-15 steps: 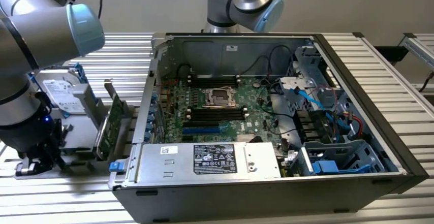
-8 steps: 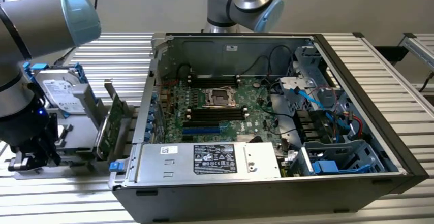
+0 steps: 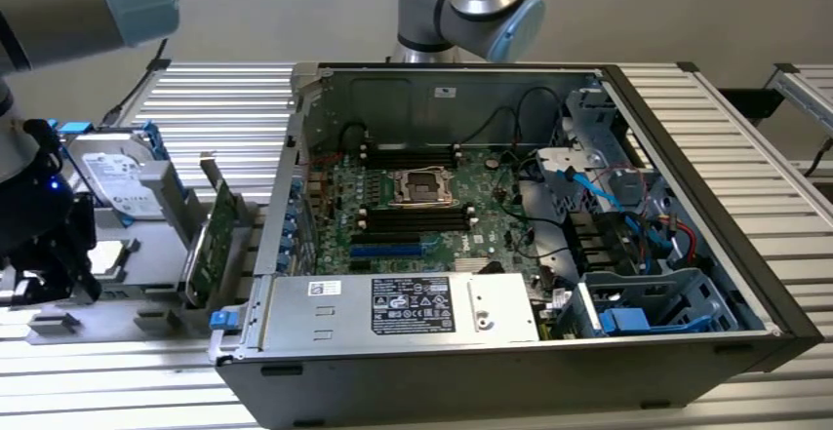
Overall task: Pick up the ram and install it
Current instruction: 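Pick up the ram and move it above insertion slot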
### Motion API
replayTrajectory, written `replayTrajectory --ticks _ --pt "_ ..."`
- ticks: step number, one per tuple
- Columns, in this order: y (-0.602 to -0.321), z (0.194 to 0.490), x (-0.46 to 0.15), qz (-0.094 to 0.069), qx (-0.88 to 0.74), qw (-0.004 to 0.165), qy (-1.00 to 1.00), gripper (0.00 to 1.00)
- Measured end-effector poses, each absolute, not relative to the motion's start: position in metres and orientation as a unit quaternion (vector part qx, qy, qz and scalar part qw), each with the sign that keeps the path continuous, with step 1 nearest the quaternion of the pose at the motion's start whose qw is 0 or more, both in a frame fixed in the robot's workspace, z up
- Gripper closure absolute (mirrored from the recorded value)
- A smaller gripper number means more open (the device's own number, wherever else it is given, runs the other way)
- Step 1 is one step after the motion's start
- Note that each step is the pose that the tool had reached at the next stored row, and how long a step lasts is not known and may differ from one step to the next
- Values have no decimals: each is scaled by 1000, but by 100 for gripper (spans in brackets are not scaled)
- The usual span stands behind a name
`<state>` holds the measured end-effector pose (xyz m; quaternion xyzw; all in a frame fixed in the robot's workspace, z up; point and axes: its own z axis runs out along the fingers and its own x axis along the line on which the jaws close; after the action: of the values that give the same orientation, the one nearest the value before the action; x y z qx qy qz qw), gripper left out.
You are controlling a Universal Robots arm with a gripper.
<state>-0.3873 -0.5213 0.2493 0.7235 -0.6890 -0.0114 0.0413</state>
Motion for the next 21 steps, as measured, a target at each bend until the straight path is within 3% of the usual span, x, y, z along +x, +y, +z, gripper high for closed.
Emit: replayTrajectory --ticks 21 --pt "-506 336 -344 -13 723 51 -689 86"
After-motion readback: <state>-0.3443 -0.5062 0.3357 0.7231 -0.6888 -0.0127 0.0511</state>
